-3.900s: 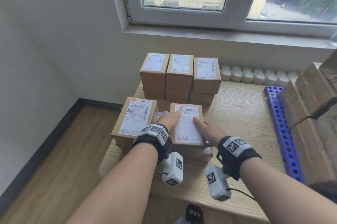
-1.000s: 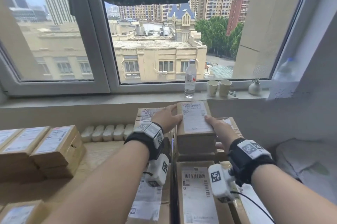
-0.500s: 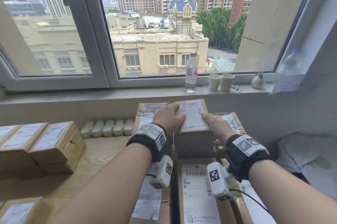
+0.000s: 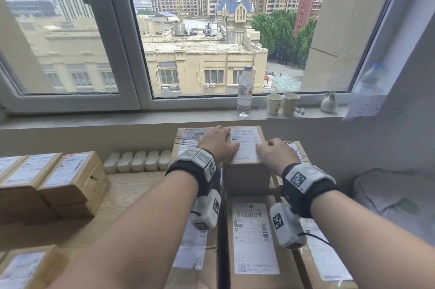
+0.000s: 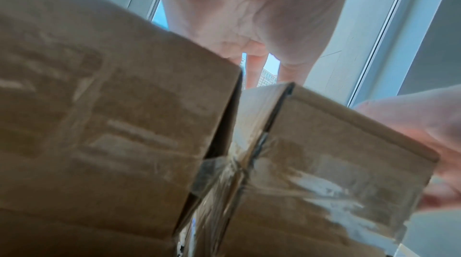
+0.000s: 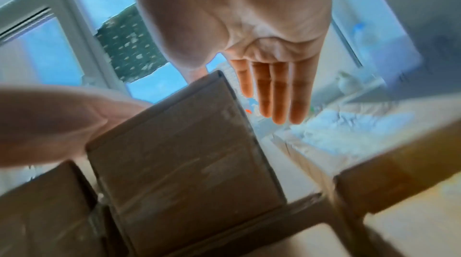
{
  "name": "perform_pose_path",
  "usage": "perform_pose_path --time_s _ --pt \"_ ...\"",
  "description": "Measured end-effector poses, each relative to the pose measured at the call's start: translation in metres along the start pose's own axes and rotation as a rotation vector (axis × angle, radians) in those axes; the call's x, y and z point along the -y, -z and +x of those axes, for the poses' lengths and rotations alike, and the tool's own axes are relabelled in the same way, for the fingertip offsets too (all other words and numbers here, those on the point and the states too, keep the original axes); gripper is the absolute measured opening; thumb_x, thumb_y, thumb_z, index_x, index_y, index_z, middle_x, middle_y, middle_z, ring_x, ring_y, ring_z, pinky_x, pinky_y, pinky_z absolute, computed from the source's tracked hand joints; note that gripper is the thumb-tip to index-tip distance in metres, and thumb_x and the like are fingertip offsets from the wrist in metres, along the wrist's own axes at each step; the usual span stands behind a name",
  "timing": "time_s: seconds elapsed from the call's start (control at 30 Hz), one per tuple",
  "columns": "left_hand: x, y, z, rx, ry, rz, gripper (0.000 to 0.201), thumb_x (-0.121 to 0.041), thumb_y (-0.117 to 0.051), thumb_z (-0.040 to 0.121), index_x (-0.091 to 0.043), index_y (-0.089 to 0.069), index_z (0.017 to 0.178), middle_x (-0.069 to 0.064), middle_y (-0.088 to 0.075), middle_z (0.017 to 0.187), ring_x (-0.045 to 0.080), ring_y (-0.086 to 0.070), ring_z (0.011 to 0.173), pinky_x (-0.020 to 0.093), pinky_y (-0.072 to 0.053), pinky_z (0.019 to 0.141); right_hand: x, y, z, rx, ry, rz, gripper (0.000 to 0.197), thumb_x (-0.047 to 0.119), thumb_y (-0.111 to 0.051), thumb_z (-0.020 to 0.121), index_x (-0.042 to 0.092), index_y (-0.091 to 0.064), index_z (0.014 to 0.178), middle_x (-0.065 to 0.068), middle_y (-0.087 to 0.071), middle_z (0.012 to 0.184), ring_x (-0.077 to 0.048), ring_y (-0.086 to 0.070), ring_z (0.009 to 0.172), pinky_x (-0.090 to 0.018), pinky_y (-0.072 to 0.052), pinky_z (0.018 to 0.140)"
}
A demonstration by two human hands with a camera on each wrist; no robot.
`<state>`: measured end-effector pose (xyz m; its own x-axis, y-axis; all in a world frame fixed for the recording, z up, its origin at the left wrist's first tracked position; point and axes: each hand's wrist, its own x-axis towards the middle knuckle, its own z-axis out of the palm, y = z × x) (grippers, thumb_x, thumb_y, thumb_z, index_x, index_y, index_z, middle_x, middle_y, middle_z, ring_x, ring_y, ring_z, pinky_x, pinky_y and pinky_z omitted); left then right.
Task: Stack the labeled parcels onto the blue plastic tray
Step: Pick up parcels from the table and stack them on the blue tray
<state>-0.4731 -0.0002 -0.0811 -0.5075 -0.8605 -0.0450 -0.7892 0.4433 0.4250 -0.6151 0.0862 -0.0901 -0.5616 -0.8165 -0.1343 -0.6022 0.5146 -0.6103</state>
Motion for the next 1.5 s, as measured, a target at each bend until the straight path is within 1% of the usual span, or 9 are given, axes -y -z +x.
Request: perform_pose_path --time_s 0.13,0.27,0.37,0.57,0.7,0.9,1.1,1.3,1.5 --pt "-0.004 0.005 -0.006 -0.026 -0.016 -0.013 0.060 -0.041 -0.050 0.098 -0.021 -0.033 0.152 0.002 -0.022 0.162 0.019 -0.021 0.149 0.040 -0.019 0.121 0.007 0.012 -0.015 -0.079 0.153 -0.260 0.049 0.044 -0.046 0.097 0.017 -0.040 0.137 -0.007 -0.054 0.135 -0.029 -0.052 0.122 -0.041 -0.043 0.096" --pt "-0.004 0.008 -0.019 -0.049 -0.033 0.025 0.056 -0.038 -0.050 0.096 -0.027 -0.036 0.150 0.001 -0.026 0.160 0.019 -0.024 0.148 0.044 -0.021 0.120 0.012 0.022 -0.035 -0.125 0.271 -0.393 0.044 0.041 -0.049 0.096 0.018 -0.042 0.133 -0.006 -0.053 0.129 -0.026 -0.049 0.120 -0.041 -0.042 0.092" --pt "-0.002 0.010 -0.034 -0.080 -0.030 0.097 0.057 -0.039 -0.050 0.094 -0.029 -0.037 0.148 0.000 -0.033 0.156 0.020 -0.028 0.145 0.048 -0.023 0.119 0.016 0.026 -0.049 -0.110 0.323 -0.462 0.048 0.039 -0.050 0.096 0.018 -0.040 0.138 -0.006 -0.050 0.133 -0.025 -0.046 0.125 -0.041 -0.043 0.093" --pt "0.008 0.021 -0.081 -0.142 0.042 0.189 0.048 -0.037 -0.049 0.095 -0.033 -0.043 0.142 -0.003 -0.035 0.154 0.022 -0.027 0.145 0.060 -0.013 0.118 0.024 0.016 -0.079 -0.121 0.435 -0.458 0.048 0.034 -0.050 0.094 0.017 -0.041 0.139 -0.007 -0.050 0.134 -0.025 -0.046 0.124 -0.041 -0.045 0.093" --pt "0.024 0.028 -0.108 -0.129 0.089 0.202 0.049 -0.035 -0.047 0.097 -0.030 -0.040 0.145 -0.002 -0.031 0.156 0.022 -0.023 0.146 0.060 -0.010 0.119 0.034 -0.003 -0.096 -0.120 0.505 -0.436 0.050 0.035 -0.050 0.093 0.017 -0.042 0.138 -0.007 -0.052 0.132 -0.027 -0.046 0.123 -0.043 -0.046 0.096" --pt "0.054 0.037 -0.137 -0.161 0.172 0.173 0.048 -0.035 -0.047 0.096 -0.030 -0.041 0.144 -0.001 -0.034 0.154 0.022 -0.025 0.145 0.057 -0.011 0.119 0.061 -0.027 -0.113 -0.091 0.603 -0.409 0.050 0.036 -0.051 0.093 0.018 -0.042 0.139 -0.006 -0.050 0.135 -0.026 -0.044 0.126 -0.040 -0.043 0.099" --pt "0.101 0.054 -0.164 -0.193 0.229 0.129 0.047 -0.035 -0.047 0.096 -0.030 -0.043 0.143 -0.001 -0.037 0.151 0.023 -0.026 0.143 0.056 -0.011 0.119 0.097 -0.062 -0.131 -0.056 0.682 -0.407 0.046 0.037 -0.050 0.093 0.019 -0.045 0.136 -0.004 -0.050 0.135 -0.024 -0.042 0.128 -0.040 -0.043 0.102" --pt "0.172 0.077 -0.201 -0.219 0.292 0.178 0.048 -0.039 -0.048 0.095 -0.030 -0.044 0.142 0.000 -0.042 0.148 0.023 -0.035 0.138 0.048 -0.027 0.114 0.149 -0.117 -0.160 -0.016 0.752 -0.405 0.041 0.036 -0.050 0.093 0.018 -0.048 0.130 -0.006 -0.053 0.129 -0.026 -0.047 0.121 -0.040 -0.045 0.098" --pt "0.255 0.108 -0.247 -0.220 0.368 0.173 0.046 -0.039 -0.046 0.096 -0.029 -0.045 0.141 0.002 -0.041 0.149 0.024 -0.036 0.138 0.050 -0.027 0.114 0.208 -0.188 -0.205 0.044 0.814 -0.408 0.045 0.035 -0.050 0.092 0.021 -0.046 0.135 -0.003 -0.051 0.135 -0.024 -0.045 0.125 -0.037 -0.042 0.099"
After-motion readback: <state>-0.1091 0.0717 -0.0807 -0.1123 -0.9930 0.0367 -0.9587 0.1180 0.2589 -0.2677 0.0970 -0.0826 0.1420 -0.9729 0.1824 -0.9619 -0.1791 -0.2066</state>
